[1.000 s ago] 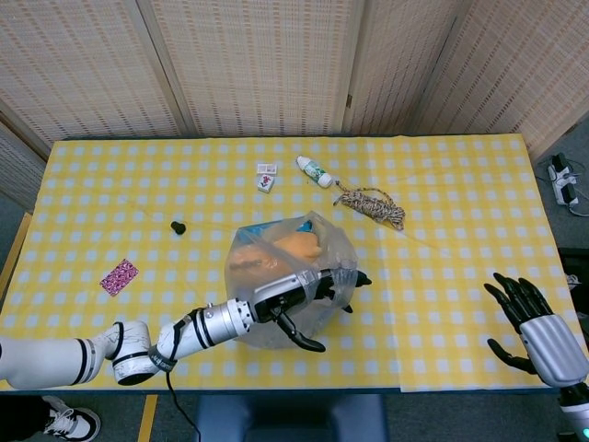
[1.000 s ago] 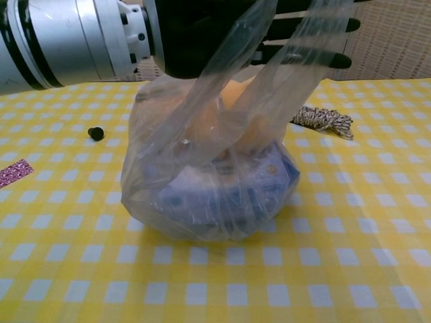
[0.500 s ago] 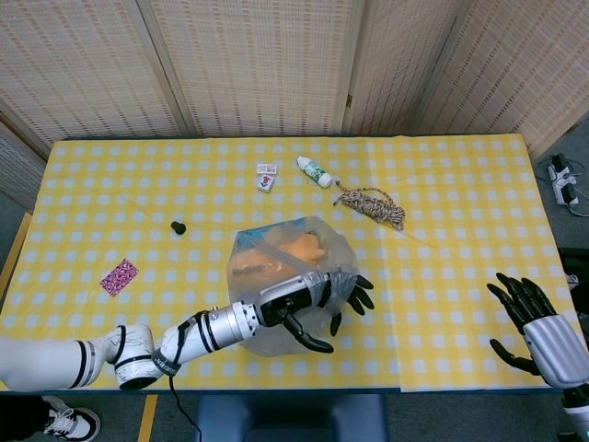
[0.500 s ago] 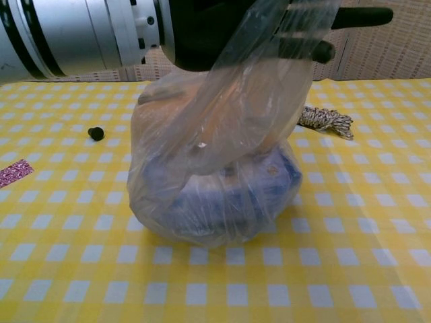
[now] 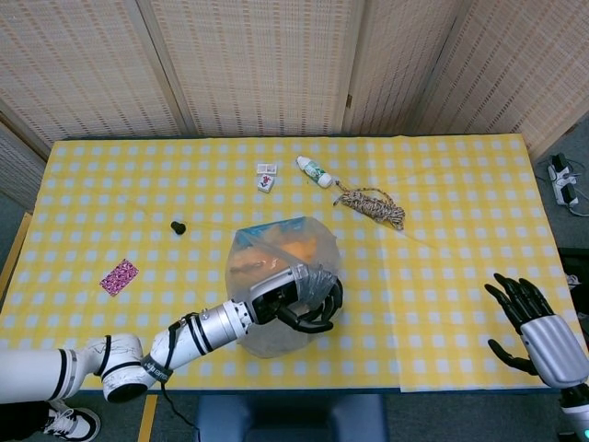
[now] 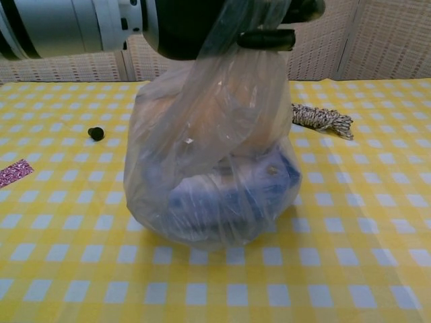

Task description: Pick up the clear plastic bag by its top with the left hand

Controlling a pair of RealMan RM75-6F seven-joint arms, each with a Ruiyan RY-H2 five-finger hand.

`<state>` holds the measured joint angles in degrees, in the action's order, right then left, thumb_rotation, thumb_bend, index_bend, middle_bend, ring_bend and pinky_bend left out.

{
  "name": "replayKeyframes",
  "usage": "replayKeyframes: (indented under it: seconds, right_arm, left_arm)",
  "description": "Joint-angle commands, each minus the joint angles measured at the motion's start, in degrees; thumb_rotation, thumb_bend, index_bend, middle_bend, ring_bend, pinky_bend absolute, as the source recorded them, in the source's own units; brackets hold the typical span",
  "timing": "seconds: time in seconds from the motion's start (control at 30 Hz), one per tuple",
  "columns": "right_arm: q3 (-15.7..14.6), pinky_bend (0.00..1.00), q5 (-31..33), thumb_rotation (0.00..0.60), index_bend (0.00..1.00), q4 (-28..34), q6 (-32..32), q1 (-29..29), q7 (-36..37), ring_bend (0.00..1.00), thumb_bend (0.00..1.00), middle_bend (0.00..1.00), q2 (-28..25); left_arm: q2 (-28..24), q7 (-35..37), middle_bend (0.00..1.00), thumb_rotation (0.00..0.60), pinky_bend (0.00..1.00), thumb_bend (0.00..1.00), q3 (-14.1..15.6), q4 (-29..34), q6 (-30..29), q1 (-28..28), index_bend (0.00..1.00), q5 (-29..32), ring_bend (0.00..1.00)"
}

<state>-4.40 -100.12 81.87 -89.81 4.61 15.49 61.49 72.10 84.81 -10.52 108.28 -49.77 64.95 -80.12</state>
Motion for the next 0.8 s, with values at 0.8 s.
replayKeyframes:
  seconds: [0.8]
  right_arm:
    - [-0.7, 0.00, -1.2, 0.600, 0.00, 0.5, -0.6, -0.2, -0.1, 0.00, 0.34, 0.00, -0.1]
  left_arm:
    - [-25.3, -10.4, 0.84, 0.600, 1.00, 0.44, -19.6, 15.4, 14.2, -9.7, 0.57, 25.9, 0.79]
